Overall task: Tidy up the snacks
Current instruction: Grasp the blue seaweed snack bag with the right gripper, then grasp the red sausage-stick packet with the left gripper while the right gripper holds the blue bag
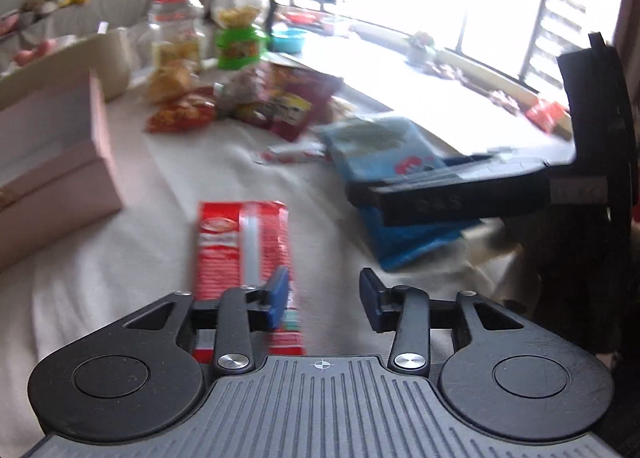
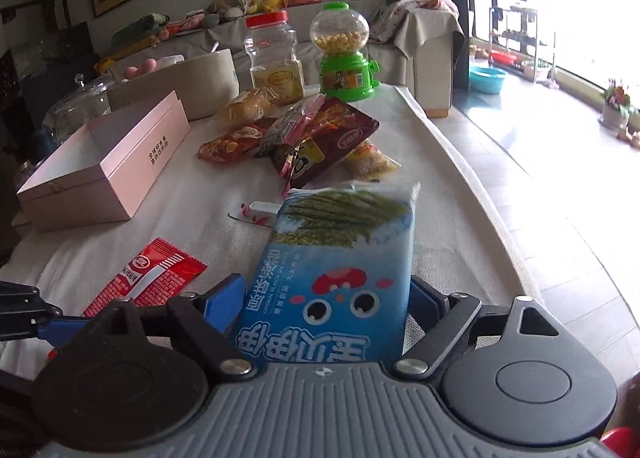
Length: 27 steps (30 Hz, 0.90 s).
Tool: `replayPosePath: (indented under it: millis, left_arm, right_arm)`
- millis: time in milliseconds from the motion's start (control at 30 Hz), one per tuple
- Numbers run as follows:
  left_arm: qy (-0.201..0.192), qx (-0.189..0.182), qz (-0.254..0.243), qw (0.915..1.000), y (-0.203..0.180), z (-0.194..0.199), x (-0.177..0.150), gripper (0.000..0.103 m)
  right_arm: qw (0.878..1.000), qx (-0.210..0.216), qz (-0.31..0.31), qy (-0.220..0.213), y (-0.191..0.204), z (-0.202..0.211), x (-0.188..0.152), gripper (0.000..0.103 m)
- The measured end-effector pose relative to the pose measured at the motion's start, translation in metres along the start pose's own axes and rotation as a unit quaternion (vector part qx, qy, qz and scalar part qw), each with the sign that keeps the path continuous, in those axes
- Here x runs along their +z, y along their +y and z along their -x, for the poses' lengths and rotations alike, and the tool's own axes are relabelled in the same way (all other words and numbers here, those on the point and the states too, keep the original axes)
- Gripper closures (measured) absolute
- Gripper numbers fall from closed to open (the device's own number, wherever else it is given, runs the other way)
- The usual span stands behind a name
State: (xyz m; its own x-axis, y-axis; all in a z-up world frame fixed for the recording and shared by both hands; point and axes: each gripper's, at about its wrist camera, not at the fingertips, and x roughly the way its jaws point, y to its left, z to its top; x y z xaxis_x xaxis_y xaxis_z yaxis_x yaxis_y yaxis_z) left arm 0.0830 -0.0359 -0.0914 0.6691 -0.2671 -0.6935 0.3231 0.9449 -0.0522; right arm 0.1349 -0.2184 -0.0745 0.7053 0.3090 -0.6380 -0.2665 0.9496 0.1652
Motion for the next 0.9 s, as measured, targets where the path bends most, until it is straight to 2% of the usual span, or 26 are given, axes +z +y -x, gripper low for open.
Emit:
replayPosePath:
  millis: [33, 67, 133, 233, 333, 400, 467, 600, 733, 800, 867, 900]
  left_arm:
    - [-0.005, 0.019, 0.001, 0.9998, 0.002, 0.002, -0.001, 0.066]
    - [-0.004, 0.033, 0.004, 0.9994, 0.006, 0.001, 0.0, 0.067]
    - [0.002, 0.043, 0.012, 0.999, 0.011, -0.001, -0.001, 0.067]
    - [0.001, 0.042, 0.013, 0.999, 0.01, -0.002, 0.001, 0.067]
    - [0.004, 0.017, 0.001, 0.9999, 0.008, -0.002, 0.0, 0.057]
    - [0.006, 0.002, 0.005, 1.0, 0.011, -0.001, 0.001, 0.057]
    - [0.001, 0.001, 0.017, 0.9999, 0.016, 0.0, 0.002, 0.058]
    - [-0.031, 0.048, 0.009, 0.9983, 0.021, 0.016, 0.003, 0.058]
    - [0.011, 0.061, 0.011, 0.998, 0.029, 0.004, 0.0, 0.058]
    - [0.006, 0.063, -0.004, 0.998, 0.025, 0.002, -0.004, 0.051]
    - [0.007, 0.052, -0.012, 0.9985, 0.021, -0.002, -0.004, 0.035]
    - [0.006, 0.041, -0.013, 0.9991, 0.02, -0.003, -0.005, 0.024]
  right_arm:
    - [1.0, 0.0, -0.001, -0.001, 0.0, 0.0, 0.0, 0.016]
    - [1.0, 0.0, 0.001, 0.0, 0.002, 0.0, -0.002, 0.016]
    - [1.0, -0.004, 0.007, 0.002, 0.004, -0.001, -0.003, 0.015]
    - [1.0, -0.008, 0.015, 0.005, 0.008, -0.002, -0.004, 0.013]
    - [1.0, -0.011, 0.019, 0.007, 0.009, -0.002, -0.005, 0.013]
    - [1.0, -0.011, 0.02, 0.007, 0.009, -0.003, -0.005, 0.012]
    - [1.0, -0.011, 0.019, 0.007, 0.01, -0.003, -0.005, 0.012]
    - [1.0, -0.011, 0.02, 0.007, 0.009, -0.003, -0.005, 0.012]
    - [1.0, -0.014, 0.025, 0.009, 0.011, -0.004, -0.005, 0.012]
    - [1.0, -0.014, 0.025, 0.009, 0.011, -0.004, -0.005, 0.012]
    - [1.0, -0.014, 0.025, 0.009, 0.012, -0.005, -0.005, 0.011]
    - [1.0, -0.014, 0.026, 0.009, 0.012, -0.005, -0.005, 0.011]
